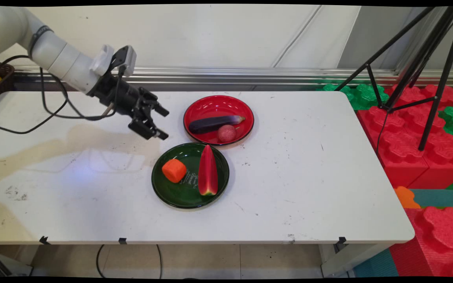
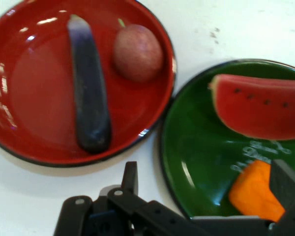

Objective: Pick up the eggplant from the red plate

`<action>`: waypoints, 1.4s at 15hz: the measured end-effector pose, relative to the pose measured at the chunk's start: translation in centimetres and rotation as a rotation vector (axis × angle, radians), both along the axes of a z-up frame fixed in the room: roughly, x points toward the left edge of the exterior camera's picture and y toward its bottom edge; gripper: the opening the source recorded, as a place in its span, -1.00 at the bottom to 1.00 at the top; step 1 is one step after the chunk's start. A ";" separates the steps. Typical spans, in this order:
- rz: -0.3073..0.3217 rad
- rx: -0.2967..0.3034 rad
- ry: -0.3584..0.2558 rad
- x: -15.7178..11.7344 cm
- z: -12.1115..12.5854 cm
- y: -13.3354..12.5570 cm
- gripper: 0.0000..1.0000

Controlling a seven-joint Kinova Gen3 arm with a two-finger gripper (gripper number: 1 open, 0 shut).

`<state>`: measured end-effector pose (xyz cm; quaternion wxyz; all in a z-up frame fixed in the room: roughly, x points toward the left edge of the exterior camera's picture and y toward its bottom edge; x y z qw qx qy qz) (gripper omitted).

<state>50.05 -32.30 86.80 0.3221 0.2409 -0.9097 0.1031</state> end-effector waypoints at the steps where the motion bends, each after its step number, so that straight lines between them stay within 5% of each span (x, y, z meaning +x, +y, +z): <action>1: 0.007 -0.008 -0.002 0.1 0.0 -0.8 1.00; 13: 0.071 -0.032 -0.048 -2.2 -4.1 -10.6 1.00; 21: 0.087 0.011 -0.060 -5.1 -7.2 -13.8 1.00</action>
